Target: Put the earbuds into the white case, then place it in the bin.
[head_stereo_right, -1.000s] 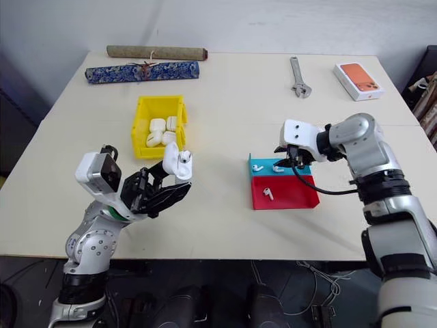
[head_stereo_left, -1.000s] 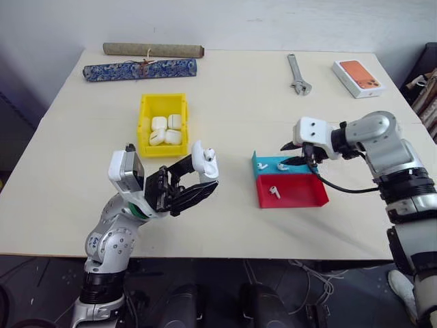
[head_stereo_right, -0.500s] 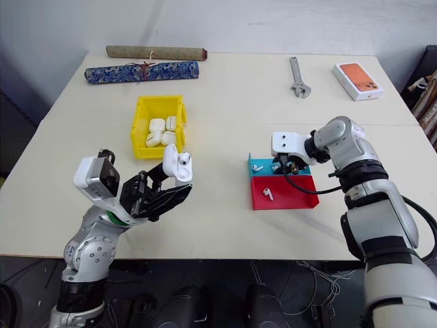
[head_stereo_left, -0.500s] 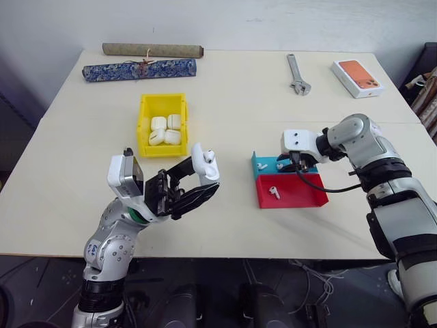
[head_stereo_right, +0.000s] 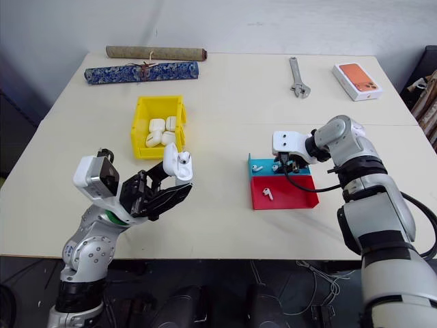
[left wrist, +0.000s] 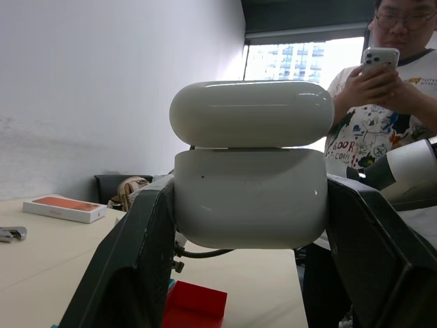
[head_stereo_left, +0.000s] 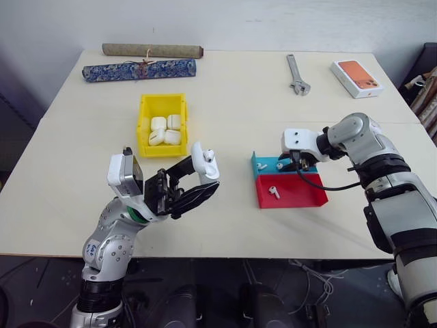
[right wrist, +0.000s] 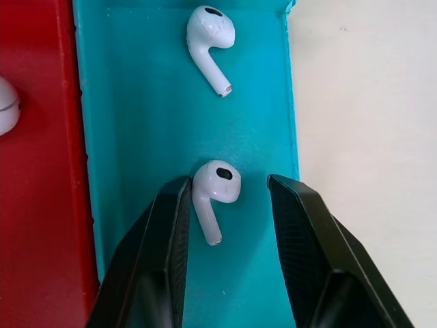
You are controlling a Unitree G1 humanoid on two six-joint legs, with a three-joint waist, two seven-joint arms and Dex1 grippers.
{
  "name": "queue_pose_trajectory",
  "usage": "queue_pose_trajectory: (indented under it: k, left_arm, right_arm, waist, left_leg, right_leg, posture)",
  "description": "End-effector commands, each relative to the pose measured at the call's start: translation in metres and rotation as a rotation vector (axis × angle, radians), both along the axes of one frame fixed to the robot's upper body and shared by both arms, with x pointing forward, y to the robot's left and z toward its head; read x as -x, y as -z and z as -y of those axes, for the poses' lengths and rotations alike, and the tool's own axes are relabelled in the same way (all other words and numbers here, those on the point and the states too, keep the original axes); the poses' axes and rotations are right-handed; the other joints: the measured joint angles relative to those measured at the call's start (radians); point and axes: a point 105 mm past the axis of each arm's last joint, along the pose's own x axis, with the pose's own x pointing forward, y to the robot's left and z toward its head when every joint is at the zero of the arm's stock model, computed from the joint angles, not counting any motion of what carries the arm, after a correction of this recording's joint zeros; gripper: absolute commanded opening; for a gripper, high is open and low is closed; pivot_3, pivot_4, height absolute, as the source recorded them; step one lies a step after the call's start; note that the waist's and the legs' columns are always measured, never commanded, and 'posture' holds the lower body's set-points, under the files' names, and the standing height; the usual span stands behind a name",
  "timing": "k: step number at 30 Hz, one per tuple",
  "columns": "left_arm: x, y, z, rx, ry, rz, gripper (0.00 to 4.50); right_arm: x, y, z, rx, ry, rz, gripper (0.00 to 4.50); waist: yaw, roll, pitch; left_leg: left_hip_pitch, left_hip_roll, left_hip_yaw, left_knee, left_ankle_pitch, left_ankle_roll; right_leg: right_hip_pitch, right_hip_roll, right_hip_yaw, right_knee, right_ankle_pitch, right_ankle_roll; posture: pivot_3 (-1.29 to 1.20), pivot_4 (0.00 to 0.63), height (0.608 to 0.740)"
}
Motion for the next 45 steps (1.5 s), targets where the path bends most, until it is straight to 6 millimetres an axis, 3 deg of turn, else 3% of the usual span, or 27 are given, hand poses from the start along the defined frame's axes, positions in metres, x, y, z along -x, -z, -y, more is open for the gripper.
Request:
queue_pose_trajectory:
  k: [1,3,9,19,21,25,28,34,37,40,45]
  left_arm:
    - [0.006,-0.009,0.001,-0.005,0.009,0.050,2.80]
    - [0.006,-0.009,0.001,-0.005,0.009,0.051,2.80]
    - [0.006,-0.009,0.002,-0.004,0.007,0.049,2.80]
    - [0.006,-0.009,0.001,-0.004,0.007,0.051,2.80]
    - [0.005,-0.010,0.003,0.000,0.013,0.053,2.80]
    - [0.005,-0.010,0.007,0.010,0.038,0.057,2.80]
    - [0.002,-0.012,0.012,0.028,0.063,0.066,2.80]
    - [-0.005,-0.017,0.021,0.076,0.109,0.090,2.80]
    - [-0.011,-0.020,0.029,0.087,0.131,0.105,2.80]
    - [-0.016,-0.022,0.038,0.094,0.147,0.115,2.80]
    - [-0.025,-0.023,0.044,0.066,0.159,0.132,2.80]
  right_arm:
    - [0.000,0.001,0.001,0.007,0.009,-0.005,1.77]
    - [0.001,0.003,0.002,0.014,0.004,-0.017,1.77]
    - [0.002,0.005,0.002,0.012,0.002,-0.031,0.43]
    - [0.004,0.006,0.002,-0.004,-0.005,-0.040,0.43]
    - [0.000,-0.007,0.001,-0.068,0.005,0.013,0.43]
    - [0.006,-0.053,0.001,-0.277,-0.044,0.093,0.43]
    - [0.024,-0.102,0.003,-0.651,-0.048,0.026,0.43]
    - [0.077,-0.164,-0.007,-1.231,-0.075,-0.115,0.43]
    - [0.105,-0.171,-0.022,-1.367,-0.102,-0.144,0.43]
    - [0.134,-0.160,-0.043,-1.383,-0.151,-0.332,0.43]
    - [0.154,-0.153,-0.071,-1.453,-0.188,-0.404,0.43]
  waist:
    - [0.000,0.000,0.000]
    - [-0.001,0.000,0.000]
    - [-0.002,0.000,0.000]
    - [-0.003,0.000,0.000]
    - [-0.003,0.000,0.000]
    - [0.002,0.000,0.000]
    - [0.005,0.000,0.000]
    - [0.009,0.000,0.000]
    - [0.007,0.001,0.000]
    - [0.007,0.001,0.000]
    - [0.006,0.001,0.000]
  left_leg:
    - [0.000,0.000,0.000,0.000,0.000,0.000]
    - [0.000,0.000,0.000,0.000,0.000,0.000]
    - [0.001,0.000,0.000,0.000,0.000,0.000]
    - [0.001,0.000,0.000,0.000,0.000,0.000]
    - [0.001,0.000,0.000,0.000,0.000,0.000]
    - [0.000,0.000,0.000,0.000,0.000,0.000]
    - [-0.001,0.000,0.000,0.000,0.000,0.000]
    - [-0.004,0.000,-0.005,0.001,0.000,0.000]
    - [-0.004,0.000,-0.005,0.001,0.000,0.000]
    - [-0.005,0.000,-0.005,0.000,0.000,0.000]
    - [-0.005,0.000,-0.004,0.000,0.000,0.000]
  right_leg:
    - [0.000,0.000,0.000,0.000,0.000,0.000]
    - [0.000,0.000,0.000,0.000,0.000,0.000]
    - [0.000,0.000,0.000,0.000,0.000,0.000]
    - [0.000,0.000,0.000,0.000,0.000,0.000]
    - [0.000,0.000,0.000,0.000,0.000,0.000]
    - [0.000,0.000,0.000,0.000,0.000,0.000]
    - [0.000,0.000,0.000,0.000,0.000,0.000]
    - [0.000,0.000,-0.005,0.000,0.000,0.000]
    - [0.000,0.000,-0.005,0.000,0.000,0.000]
    - [-0.001,0.000,-0.005,0.001,0.000,0.000]
    - [-0.001,0.000,-0.005,0.001,0.000,0.000]
  posture:
    - [0.00,0.150,0.740]
    - [0.00,0.150,0.740]
    - [0.00,0.150,0.740]
    - [0.00,0.150,0.740]
    - [0.00,0.150,0.740]
    - [0.00,0.150,0.740]
    - [0.00,0.150,0.740]
    - [0.00,0.150,0.740]
    - [0.00,0.150,0.740]
    - [0.00,0.150,0.740]
    - [0.00,0.150,0.740]
